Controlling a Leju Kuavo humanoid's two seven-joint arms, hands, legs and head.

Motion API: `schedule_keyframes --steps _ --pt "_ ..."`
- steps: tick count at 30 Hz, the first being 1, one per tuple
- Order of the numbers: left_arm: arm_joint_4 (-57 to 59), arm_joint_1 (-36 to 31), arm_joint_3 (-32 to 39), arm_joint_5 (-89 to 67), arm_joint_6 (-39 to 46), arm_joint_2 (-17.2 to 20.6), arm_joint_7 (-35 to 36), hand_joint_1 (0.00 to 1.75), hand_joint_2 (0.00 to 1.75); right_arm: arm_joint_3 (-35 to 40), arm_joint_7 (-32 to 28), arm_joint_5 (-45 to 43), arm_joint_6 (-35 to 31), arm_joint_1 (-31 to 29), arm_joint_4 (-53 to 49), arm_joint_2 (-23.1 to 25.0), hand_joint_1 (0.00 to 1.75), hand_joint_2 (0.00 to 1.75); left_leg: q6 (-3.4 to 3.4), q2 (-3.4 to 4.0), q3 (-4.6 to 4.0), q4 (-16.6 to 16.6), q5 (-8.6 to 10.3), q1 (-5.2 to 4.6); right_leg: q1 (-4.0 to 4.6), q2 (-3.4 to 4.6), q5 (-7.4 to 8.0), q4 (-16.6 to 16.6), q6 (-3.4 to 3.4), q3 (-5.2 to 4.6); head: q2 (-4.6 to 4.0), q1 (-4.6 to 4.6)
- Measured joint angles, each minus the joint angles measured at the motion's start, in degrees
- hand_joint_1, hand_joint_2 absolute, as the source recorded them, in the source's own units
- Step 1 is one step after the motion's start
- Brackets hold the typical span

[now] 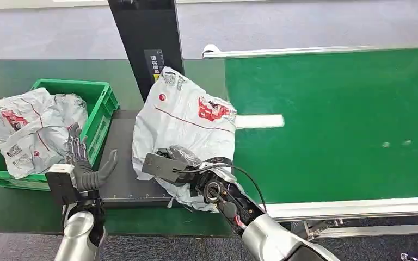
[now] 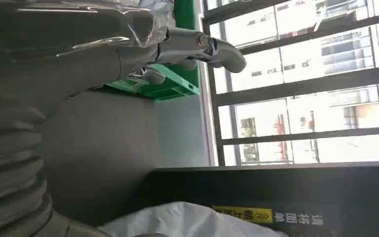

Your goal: Moved the parcel from conveyor to table for the left to box.

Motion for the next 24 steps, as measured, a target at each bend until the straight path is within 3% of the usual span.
schedule_keyframes --steps 8,15,24 --pt "0.22 1.06 0.07 -2.45 0.31 0.22 0.68 0.00 1.75 -1.16 -5.49 -2.01 -7.02 1.81 -1.14 -1.60 0.00 1.75 0.00 0.00 0.00 0.01 0.00 0.00 0.00 0.00 0.00 -0.01 0.00 0.00 0.00 0.02" --pt "-1.71 2.65 -1.20 -8.44 -2.34 0.22 2.30 0.00 1.75 -8.46 -6.77 -3.23 -9.88 6.06 -18.44 -5.53 0.00 1.75 0.00 -0.02 0.00 0.02 0.00 0.00 -0.01 0.00 0.01 -0.02 0.01 -0.01 0.02 0.02" --pt "-7.00 4.50 -9.60 -21.40 -9.55 0.24 7.96 0.00 1.75 -18.19 -7.95 -4.39 -13.97 12.35 -37.65 -9.95 0.00 1.75 0.01 -0.05 -0.01 0.03 -0.03 -0.01 -0.02 -0.02 0.01 -0.04 0.02 -0.01 0.02 0.02"
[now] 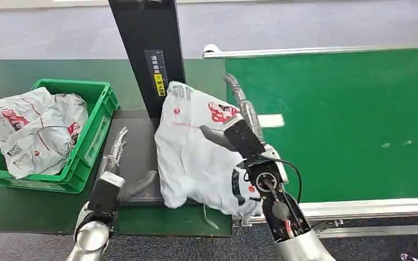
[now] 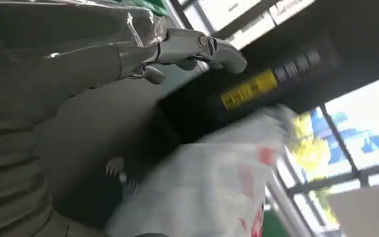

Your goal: Moved the parcel from conveyor to table for the left to box.

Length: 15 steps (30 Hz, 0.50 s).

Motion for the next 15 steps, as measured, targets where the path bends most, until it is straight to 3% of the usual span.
schedule_keyframes --steps 15 --pt "2.26 -3.13 -17.05 -11.37 -2.69 1.53 3.64 0.00 1.75 -10.99 -2.95 -1.90 -2.53 13.82 -12.96 -3.34 0.00 1.75 0.00 0.03 0.01 0.00 -0.03 0.00 0.00 0.00 0.00 -0.02 0.00 -0.02 -0.02 -0.02"
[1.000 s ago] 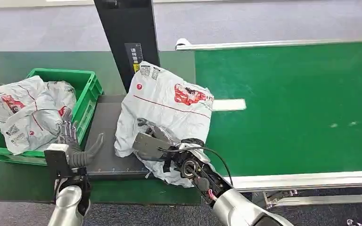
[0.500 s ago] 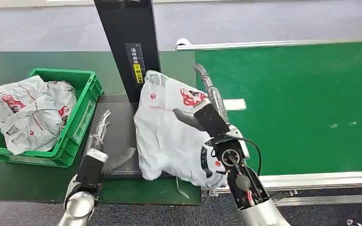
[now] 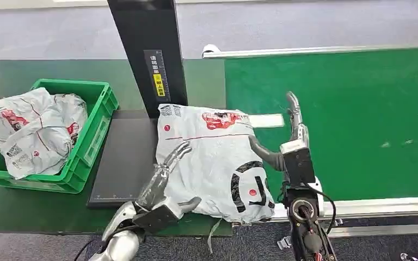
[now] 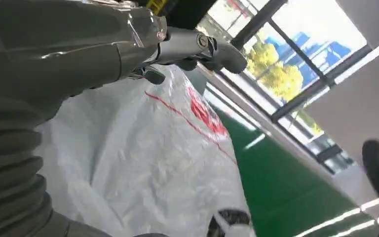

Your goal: Moved the parcel from conveyor to table for the left to box.

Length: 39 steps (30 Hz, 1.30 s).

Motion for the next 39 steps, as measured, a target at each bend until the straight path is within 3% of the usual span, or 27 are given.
schedule_keyframes --steps 7,15,16,19,20,24,39 --pt "16.13 -7.69 -6.96 -2.13 0.85 -1.09 0.20 0.00 1.75 -1.88 -0.68 -0.68 -0.15 3.10 -4.00 -0.17 0.00 1.75 0.00 0.03 0.01 0.01 0.00 -0.01 -0.01 0.01 0.01 0.00 0.00 0.01 0.00 0.02" --pt "37.28 -17.49 -10.81 -7.37 11.86 -5.92 4.39 0.00 1.75 -2.10 -0.68 -0.92 0.42 3.91 -5.77 0.02 0.00 1.75 0.00 0.01 0.01 0.01 0.00 -0.01 -0.01 0.01 0.02 0.01 0.00 0.03 0.00 0.02" --pt "39.71 -18.83 -11.03 -7.96 13.28 -6.50 5.05 0.17 1.75 -2.10 -0.68 -0.92 0.41 3.92 -5.90 0.09 0.00 1.75 0.00 0.01 0.01 0.01 0.01 -0.01 -0.01 0.01 0.02 0.01 0.00 0.05 0.00 0.00" --pt "40.78 -19.45 -11.09 -8.28 13.91 -6.71 5.44 0.17 1.75 -2.10 -0.68 -0.92 0.42 3.92 -5.94 0.09 0.00 1.75 0.00 0.01 0.01 0.01 0.01 -0.01 -0.01 0.01 0.02 0.01 0.00 0.06 0.02 0.00" --pt "40.78 -19.45 -11.09 -8.28 13.91 -6.71 5.44 1.75 1.75 -2.10 -0.68 -0.92 0.42 3.92 -5.94 0.09 0.00 1.75 0.00 0.01 0.01 0.01 0.01 -0.01 -0.01 0.01 0.02 0.01 0.00 0.06 0.02 0.00" --pt "51.31 -25.40 -12.01 -11.78 20.69 -9.03 8.33 1.75 1.75 -2.14 -0.59 -1.33 0.28 3.96 -6.53 0.15 0.00 1.75 0.01 0.03 0.11 0.01 0.01 -0.01 -0.01 0.02 0.03 0.01 0.00 0.13 0.02 0.00" --pt "53.56 -28.25 -9.73 -10.63 22.58 -8.16 5.64 1.75 1.75 -3.83 -0.44 -2.01 -0.94 4.61 -6.73 0.11 0.00 1.75 0.00 0.03 0.12 0.00 0.01 -0.01 -0.01 0.02 0.03 0.02 0.00 0.17 0.00 0.00"
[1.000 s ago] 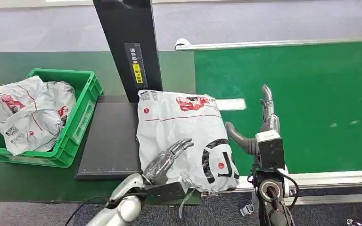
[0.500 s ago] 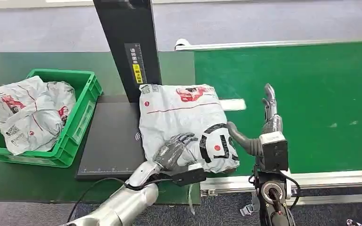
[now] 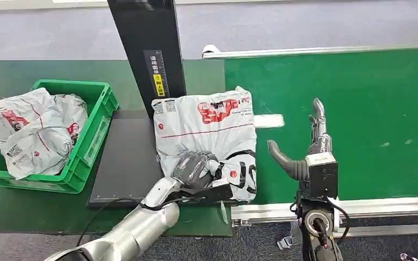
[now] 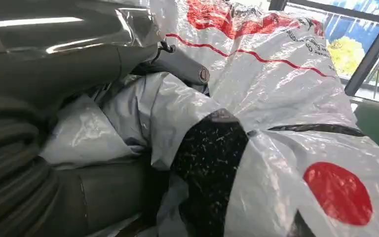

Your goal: Moved the parcel from conveyor to table for the left to box.

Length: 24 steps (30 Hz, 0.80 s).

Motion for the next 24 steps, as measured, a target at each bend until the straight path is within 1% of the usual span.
schedule_keyframes --steps 2,4,7,10,12,14,18,21,24 --pt "-2.48 1.10 1.68 1.77 1.33 1.03 -2.19 1.75 1.75 -0.68 0.00 -0.18 -0.52 0.78 -0.28 -0.09 0.00 1.75 0.00 0.03 0.00 0.00 0.00 0.00 0.00 0.01 0.00 0.00 0.00 -0.01 0.00 0.00" --pt "-8.32 3.81 4.05 2.80 3.28 2.89 -3.30 1.75 1.75 -1.58 0.00 -0.35 -1.27 2.03 -0.68 -0.24 0.00 1.75 0.00 0.07 0.00 -0.01 0.00 0.01 0.01 0.03 0.00 0.01 0.00 -0.04 0.00 0.00" --pt "-22.37 8.75 8.71 2.21 5.21 6.73 -2.63 1.75 1.75 -3.50 -0.37 -0.61 -2.38 4.47 -1.37 -0.52 0.00 1.75 -0.01 0.04 -0.09 -0.02 -0.01 0.02 0.02 0.02 -0.03 0.01 -0.01 -0.12 0.02 0.02" --pt "-35.82 13.08 14.08 0.06 6.57 10.39 -0.07 1.75 1.75 -5.05 -1.14 -0.90 -3.06 7.18 -2.36 -0.70 0.00 1.75 -0.02 0.09 -0.12 -0.04 -0.03 0.02 0.03 0.04 -0.05 0.01 -0.02 -0.18 0.00 0.00" --pt "-41.89 14.62 17.93 0.15 7.50 12.14 0.55 1.75 1.75 -6.12 -1.44 -1.03 -3.24 8.80 -3.00 -0.79 0.00 1.75 -0.02 0.07 -0.16 -0.05 -0.03 0.02 0.03 0.03 -0.05 0.01 -0.02 -0.18 0.00 0.02" --pt "-47.52 16.57 22.23 2.09 7.61 14.83 -0.06 1.75 1.75 -7.01 -1.73 -1.14 -3.52 10.46 -3.92 -0.83 0.00 1.75 -0.02 0.09 -0.15 -0.06 -0.03 0.02 0.03 0.04 -0.07 0.01 -0.03 -0.18 0.02 0.02" --pt "-55.63 20.30 32.70 5.64 8.13 18.14 -4.02 1.75 1.75 -8.79 -2.36 -1.36 -3.63 13.59 -6.36 -0.76 0.00 1.75 -0.03 0.08 -0.14 -0.06 -0.02 0.03 0.04 0.03 -0.07 0.01 -0.04 -0.19 0.00 0.00" --pt "-59.04 21.70 37.88 5.35 10.08 19.24 -4.26 1.75 1.75 -9.25 -2.36 -1.16 -3.37 14.53 -7.67 -0.61 0.00 1.75 -0.02 0.06 -0.15 -0.06 -0.02 0.02 0.03 0.01 -0.09 0.01 -0.01 -0.17 0.00 0.02" --pt "-60.04 22.07 41.93 2.50 11.01 19.83 -2.86 1.75 1.75 -9.31 -2.36 -0.85 -2.86 15.02 -8.70 -0.46 0.00 1.75 -0.02 0.06 -0.14 -0.06 -0.02 0.01 0.02 0.02 -0.09 0.00 -0.01 -0.16 0.00 0.02"
